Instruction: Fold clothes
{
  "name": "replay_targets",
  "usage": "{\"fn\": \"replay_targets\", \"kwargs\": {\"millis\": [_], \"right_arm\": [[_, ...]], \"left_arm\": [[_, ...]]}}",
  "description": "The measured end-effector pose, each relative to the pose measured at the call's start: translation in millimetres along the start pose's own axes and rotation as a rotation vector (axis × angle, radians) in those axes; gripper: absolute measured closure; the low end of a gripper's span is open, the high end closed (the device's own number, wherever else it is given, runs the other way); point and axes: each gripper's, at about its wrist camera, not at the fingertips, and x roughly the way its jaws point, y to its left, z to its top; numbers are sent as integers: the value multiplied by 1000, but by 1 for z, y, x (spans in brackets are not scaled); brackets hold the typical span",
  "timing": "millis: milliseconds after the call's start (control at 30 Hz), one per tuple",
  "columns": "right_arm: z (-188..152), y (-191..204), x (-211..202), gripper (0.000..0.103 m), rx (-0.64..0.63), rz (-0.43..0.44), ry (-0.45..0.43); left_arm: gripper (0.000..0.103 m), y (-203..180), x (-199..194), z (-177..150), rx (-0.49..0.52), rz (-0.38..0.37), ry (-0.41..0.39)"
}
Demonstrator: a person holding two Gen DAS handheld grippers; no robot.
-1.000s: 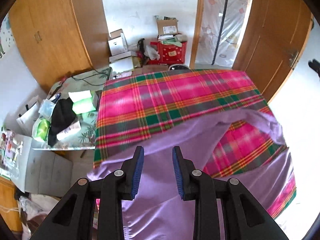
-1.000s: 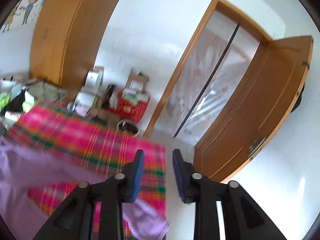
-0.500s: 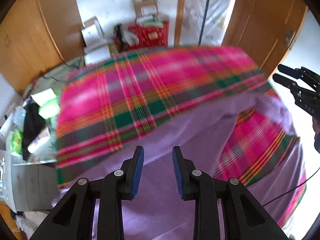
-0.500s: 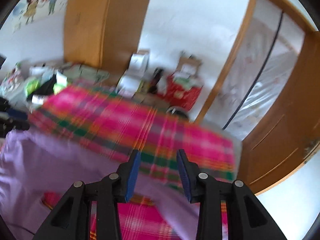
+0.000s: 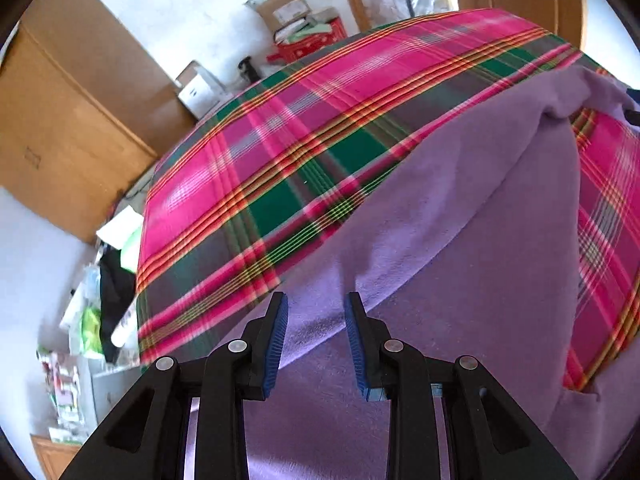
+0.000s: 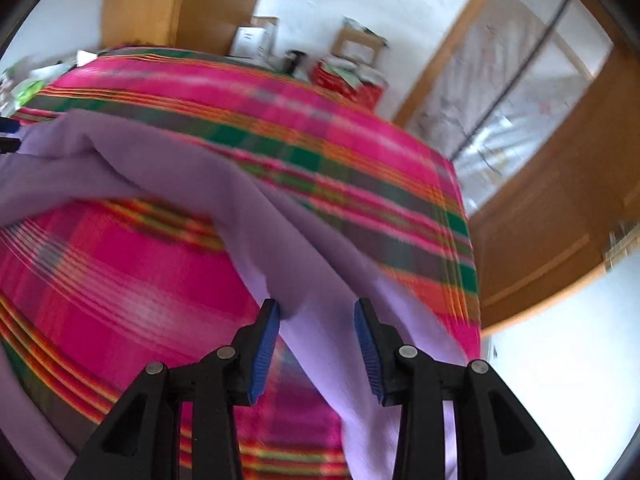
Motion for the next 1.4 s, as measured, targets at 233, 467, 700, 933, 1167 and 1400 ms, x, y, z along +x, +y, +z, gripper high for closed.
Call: {"fn": "replay_targets", "kwargs": {"millis": [233,467,700,933,1167,1400], "right_arm": [[-21,-20,9,56,61,-60,-1],[-8,-30,9,97,145,-72,-69],[33,-53,13,97,249,-94,-131],[78,-61,43,97,270,-130,-101],[111,-63,80,97,332,-139,-56],[142,-56,105,96,303,-200,-18]], "left_arm": [[73,-5,3,4,24,44,-34],[73,16,10,12,-104,23,-35],[83,39,25,19,-217,16,-17],[83,42,18,14,-235,-20,-62],[83,24,-7,10,-160,-51,-133],[82,7,5,14,-89,-33,-99]]}}
